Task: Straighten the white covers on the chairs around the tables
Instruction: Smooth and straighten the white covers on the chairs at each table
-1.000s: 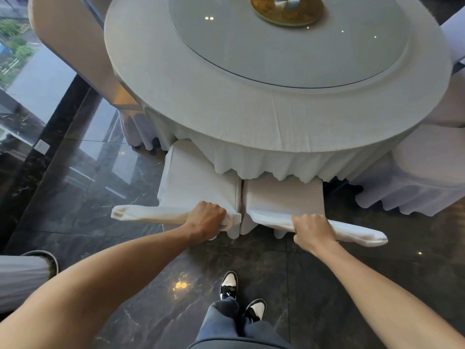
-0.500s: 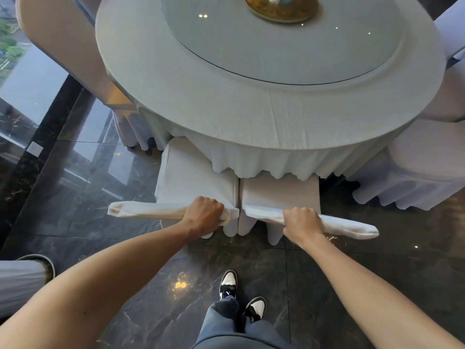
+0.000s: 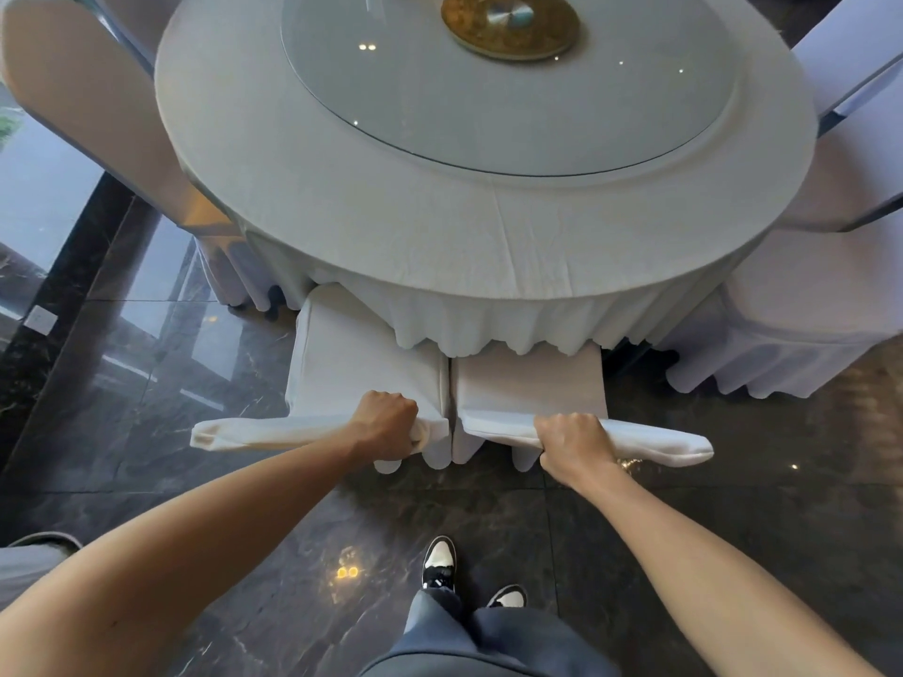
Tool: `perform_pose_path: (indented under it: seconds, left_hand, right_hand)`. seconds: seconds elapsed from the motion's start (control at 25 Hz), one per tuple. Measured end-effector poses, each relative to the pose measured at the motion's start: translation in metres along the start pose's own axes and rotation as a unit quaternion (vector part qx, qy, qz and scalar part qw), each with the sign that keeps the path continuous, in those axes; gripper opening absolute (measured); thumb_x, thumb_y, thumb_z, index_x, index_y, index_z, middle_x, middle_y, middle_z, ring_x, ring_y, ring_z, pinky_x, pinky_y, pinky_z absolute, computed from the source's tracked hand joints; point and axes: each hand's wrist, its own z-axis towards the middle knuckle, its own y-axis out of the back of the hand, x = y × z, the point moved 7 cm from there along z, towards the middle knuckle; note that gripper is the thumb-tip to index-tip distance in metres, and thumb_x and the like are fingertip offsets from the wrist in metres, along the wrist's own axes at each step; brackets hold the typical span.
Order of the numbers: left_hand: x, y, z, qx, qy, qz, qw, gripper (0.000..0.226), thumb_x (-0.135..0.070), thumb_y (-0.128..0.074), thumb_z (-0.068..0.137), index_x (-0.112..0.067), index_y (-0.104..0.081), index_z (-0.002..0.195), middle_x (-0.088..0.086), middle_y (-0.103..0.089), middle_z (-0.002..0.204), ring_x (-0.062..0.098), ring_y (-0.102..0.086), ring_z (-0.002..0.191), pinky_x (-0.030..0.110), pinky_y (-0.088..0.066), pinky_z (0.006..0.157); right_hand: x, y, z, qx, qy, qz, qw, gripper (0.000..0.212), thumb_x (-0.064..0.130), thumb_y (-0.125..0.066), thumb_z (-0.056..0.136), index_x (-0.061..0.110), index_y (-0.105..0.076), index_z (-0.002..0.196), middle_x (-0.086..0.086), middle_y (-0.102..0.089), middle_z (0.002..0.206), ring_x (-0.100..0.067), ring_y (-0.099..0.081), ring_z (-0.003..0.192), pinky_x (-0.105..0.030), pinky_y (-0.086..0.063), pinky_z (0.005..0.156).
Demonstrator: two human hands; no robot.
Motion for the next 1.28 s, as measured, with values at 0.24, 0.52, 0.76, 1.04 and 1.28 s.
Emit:
perform_pose_path:
  seconds: [0.24, 0.52, 0.76, 1.04, 1.28]
  left_hand:
    - [-0.051, 0.022, 0.046, 0.19, -0.051, -0.095, 0.976, 0.045, -0.025, -0.073, 0.077, -0.009, -0.061, 0.118, 0.008, -0.066, 0.11, 0.024, -0.061, 0.089, 0.033, -0.047, 0.069]
    - [-0.215, 0.125, 0.156, 0.052, -0.11, -0.096, 0.988, 0.061, -0.028, -0.06, 0.091, -0.014, -0.041, 0.147, 0.011, -0.051, 0.142, 0.029, -0.052, 0.126, 0.04, -0.047, 0.1]
    - [-0.364, 0.212, 0.245, 0.01, -0.077, -0.064, 0.995, 0.056, -0.043, -0.056, 0.088, -0.019, -0.049, 0.138, 0.005, -0.056, 0.137, 0.026, -0.054, 0.124, 0.039, -0.049, 0.097]
    - [-0.551, 0.336, 0.328, -0.08, -0.112, -0.061, 0.989, 0.06, -0.05, -0.058, 0.084, -0.019, -0.051, 0.136, 0.003, -0.056, 0.136, 0.027, -0.05, 0.127, 0.044, -0.041, 0.103]
    - [-0.682, 0.405, 0.444, -0.09, -0.146, -0.04, 0.984, 0.045, -0.051, -0.056, 0.083, -0.021, -0.056, 0.117, 0.002, -0.063, 0.112, 0.027, -0.058, 0.106, 0.044, -0.047, 0.092]
  right_hand:
    - [-0.058, -0.013, -0.005, 0.184, 0.033, 0.255, 0.949, 0.035, 0.041, -0.068, 0.076, 0.034, -0.06, 0.109, 0.012, -0.064, 0.106, -0.019, -0.061, 0.09, -0.031, -0.046, 0.068]
    - [-0.251, -0.029, -0.037, 0.3, -0.007, 0.317, 0.899, 0.067, 0.054, -0.067, 0.086, 0.028, -0.048, 0.144, 0.008, -0.048, 0.147, -0.012, -0.048, 0.131, -0.029, -0.034, 0.109]
    - [-0.451, -0.037, -0.056, 0.2, -0.079, 0.33, 0.919, 0.07, 0.044, -0.066, 0.087, 0.027, -0.04, 0.149, 0.003, -0.044, 0.151, -0.016, -0.046, 0.135, -0.03, -0.035, 0.11]
    - [-0.665, -0.037, -0.077, 0.06, -0.149, 0.319, 0.934, 0.064, 0.035, -0.062, 0.091, 0.021, -0.04, 0.148, -0.006, -0.045, 0.15, -0.027, -0.052, 0.128, -0.04, -0.043, 0.104]
    - [-0.836, -0.054, -0.064, 0.037, -0.171, 0.282, 0.943, 0.062, 0.039, -0.056, 0.094, 0.025, -0.034, 0.151, -0.004, -0.03, 0.159, -0.027, -0.034, 0.142, -0.043, -0.034, 0.113]
